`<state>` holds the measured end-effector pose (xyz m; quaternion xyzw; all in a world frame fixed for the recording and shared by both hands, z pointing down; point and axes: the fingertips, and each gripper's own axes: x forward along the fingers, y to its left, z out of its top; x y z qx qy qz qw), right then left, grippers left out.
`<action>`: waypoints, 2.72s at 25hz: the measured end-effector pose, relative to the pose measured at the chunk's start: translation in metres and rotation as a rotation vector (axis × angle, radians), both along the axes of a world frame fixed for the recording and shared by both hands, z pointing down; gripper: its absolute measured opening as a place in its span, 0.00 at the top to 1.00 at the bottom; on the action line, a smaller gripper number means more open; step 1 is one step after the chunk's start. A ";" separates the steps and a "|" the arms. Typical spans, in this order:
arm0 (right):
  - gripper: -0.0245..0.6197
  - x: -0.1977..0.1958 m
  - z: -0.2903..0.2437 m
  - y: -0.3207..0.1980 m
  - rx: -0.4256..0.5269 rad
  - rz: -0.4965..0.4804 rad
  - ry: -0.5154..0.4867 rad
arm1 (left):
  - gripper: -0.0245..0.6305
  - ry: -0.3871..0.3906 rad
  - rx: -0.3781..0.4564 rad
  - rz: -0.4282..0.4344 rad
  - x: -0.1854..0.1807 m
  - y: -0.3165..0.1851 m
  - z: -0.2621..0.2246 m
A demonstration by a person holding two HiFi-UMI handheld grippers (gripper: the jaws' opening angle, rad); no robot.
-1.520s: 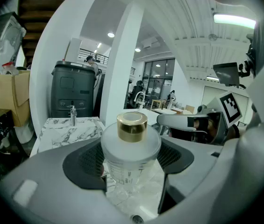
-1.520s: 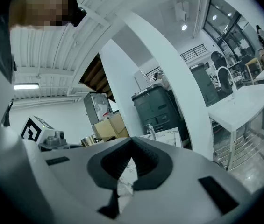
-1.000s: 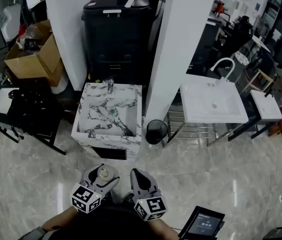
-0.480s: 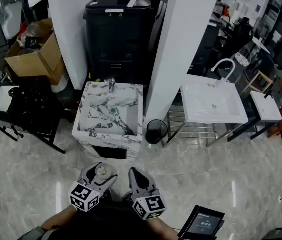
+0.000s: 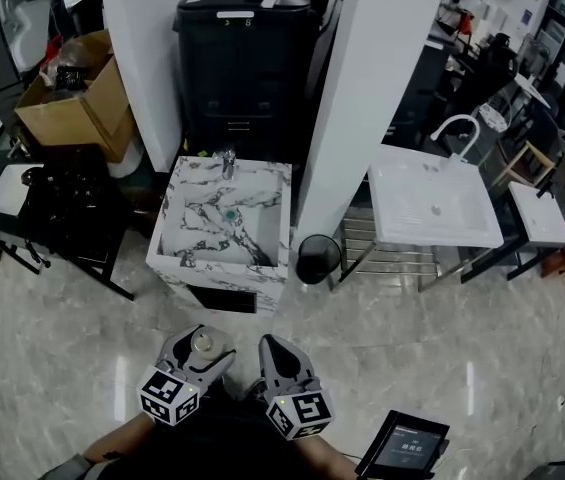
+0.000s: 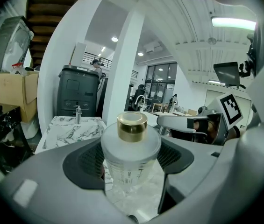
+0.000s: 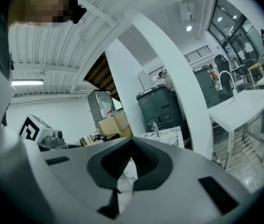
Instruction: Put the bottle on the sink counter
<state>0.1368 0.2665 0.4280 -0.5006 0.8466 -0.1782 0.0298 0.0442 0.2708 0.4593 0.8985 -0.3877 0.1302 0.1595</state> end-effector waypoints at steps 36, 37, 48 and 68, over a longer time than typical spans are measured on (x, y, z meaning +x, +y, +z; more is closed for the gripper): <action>0.97 -0.081 0.027 -0.151 -0.092 -0.050 0.029 | 0.45 0.027 -0.041 -0.076 -0.087 -0.145 0.016; 0.97 -0.085 0.027 -0.156 -0.093 -0.050 0.033 | 0.45 0.030 -0.038 -0.078 -0.091 -0.150 0.016; 0.97 -0.123 0.024 -0.193 -0.105 -0.024 0.072 | 0.45 0.065 -0.028 -0.049 -0.127 -0.194 0.012; 0.97 -0.132 0.046 -0.243 -0.148 -0.067 0.063 | 0.45 0.051 -0.066 -0.087 -0.134 -0.242 0.034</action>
